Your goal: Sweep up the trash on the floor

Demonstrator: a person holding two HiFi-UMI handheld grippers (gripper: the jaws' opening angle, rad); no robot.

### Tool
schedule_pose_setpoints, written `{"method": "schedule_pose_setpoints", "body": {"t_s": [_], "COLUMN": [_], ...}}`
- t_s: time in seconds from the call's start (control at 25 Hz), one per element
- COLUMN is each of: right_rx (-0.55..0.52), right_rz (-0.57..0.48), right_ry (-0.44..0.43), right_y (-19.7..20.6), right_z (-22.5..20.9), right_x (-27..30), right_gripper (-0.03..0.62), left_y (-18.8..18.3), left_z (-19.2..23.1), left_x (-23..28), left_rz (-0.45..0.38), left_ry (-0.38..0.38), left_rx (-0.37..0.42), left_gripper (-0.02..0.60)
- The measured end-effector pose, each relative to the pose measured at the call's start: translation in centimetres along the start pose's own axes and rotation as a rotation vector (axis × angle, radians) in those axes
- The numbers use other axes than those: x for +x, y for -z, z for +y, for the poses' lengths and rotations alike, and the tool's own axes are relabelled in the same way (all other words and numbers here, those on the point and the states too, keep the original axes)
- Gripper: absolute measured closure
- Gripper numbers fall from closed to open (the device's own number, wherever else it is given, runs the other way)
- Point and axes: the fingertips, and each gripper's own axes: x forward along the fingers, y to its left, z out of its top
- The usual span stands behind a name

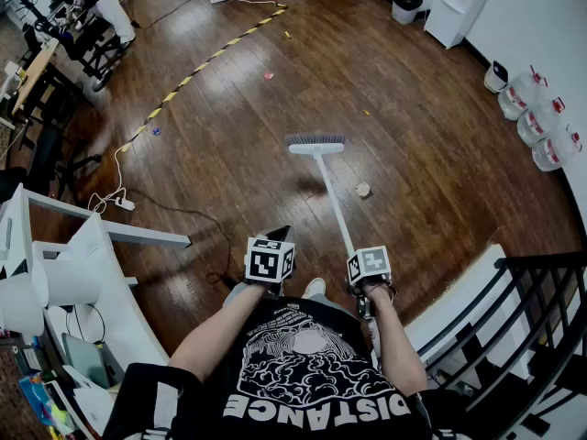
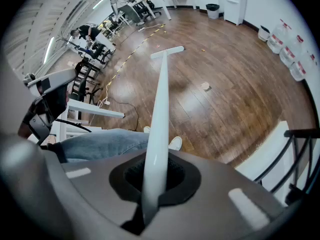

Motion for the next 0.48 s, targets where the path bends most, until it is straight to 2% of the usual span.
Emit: {"method": "schedule_pose_setpoints", "body": {"t_s": [0.48], "right_rx": [0.355], "right_rz": [0.011], "right_ry": [-0.119], "right_y": [1.8], "right_z": [-5.4], "right_x": [1.1], "right_gripper": [0.594], "left_y": [-2.6], "left_z": [-3.5], "left_x": [3.5], "left_rz": [0.036], "left_ry": [0.057], "left_rx": [0.099], "left_gripper": [0.577]}}
